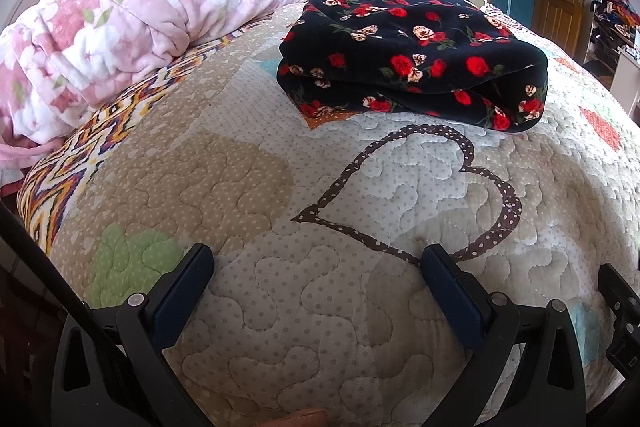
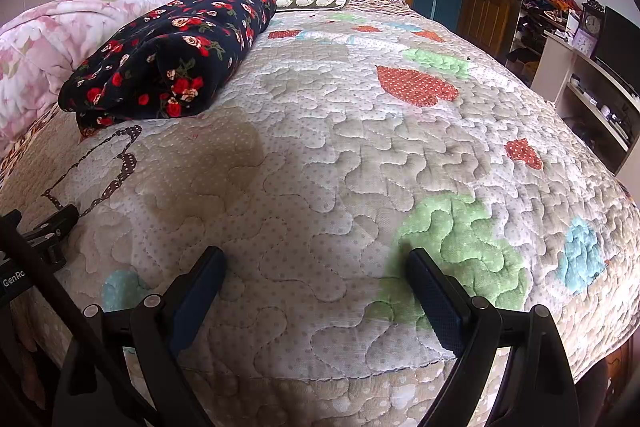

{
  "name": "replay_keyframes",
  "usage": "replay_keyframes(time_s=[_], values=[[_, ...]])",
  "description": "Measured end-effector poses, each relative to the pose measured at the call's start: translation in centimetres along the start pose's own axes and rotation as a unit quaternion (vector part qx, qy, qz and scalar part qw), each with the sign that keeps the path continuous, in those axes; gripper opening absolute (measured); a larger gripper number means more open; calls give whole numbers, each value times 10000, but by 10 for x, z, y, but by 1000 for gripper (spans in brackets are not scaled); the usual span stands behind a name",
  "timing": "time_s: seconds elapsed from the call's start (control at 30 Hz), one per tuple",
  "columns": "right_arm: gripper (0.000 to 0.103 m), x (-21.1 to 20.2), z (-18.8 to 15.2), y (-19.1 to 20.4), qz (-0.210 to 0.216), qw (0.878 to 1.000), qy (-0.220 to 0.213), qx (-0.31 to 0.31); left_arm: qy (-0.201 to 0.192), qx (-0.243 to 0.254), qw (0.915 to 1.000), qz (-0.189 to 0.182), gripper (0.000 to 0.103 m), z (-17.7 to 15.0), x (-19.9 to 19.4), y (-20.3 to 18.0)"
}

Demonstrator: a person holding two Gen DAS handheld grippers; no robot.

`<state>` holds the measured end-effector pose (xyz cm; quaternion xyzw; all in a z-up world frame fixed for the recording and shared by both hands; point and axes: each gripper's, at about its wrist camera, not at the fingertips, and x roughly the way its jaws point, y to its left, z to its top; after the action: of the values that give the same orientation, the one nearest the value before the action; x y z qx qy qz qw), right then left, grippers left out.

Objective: Fold large clothes

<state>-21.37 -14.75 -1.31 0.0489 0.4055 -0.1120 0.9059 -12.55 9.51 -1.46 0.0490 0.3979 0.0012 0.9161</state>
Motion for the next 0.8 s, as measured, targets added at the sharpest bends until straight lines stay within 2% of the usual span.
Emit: replay_keyframes(time_s=[0.8], values=[[94, -1, 0, 0, -14, 10000, -23, -1, -33, -2, 10000, 29, 103, -1, -1, -1]])
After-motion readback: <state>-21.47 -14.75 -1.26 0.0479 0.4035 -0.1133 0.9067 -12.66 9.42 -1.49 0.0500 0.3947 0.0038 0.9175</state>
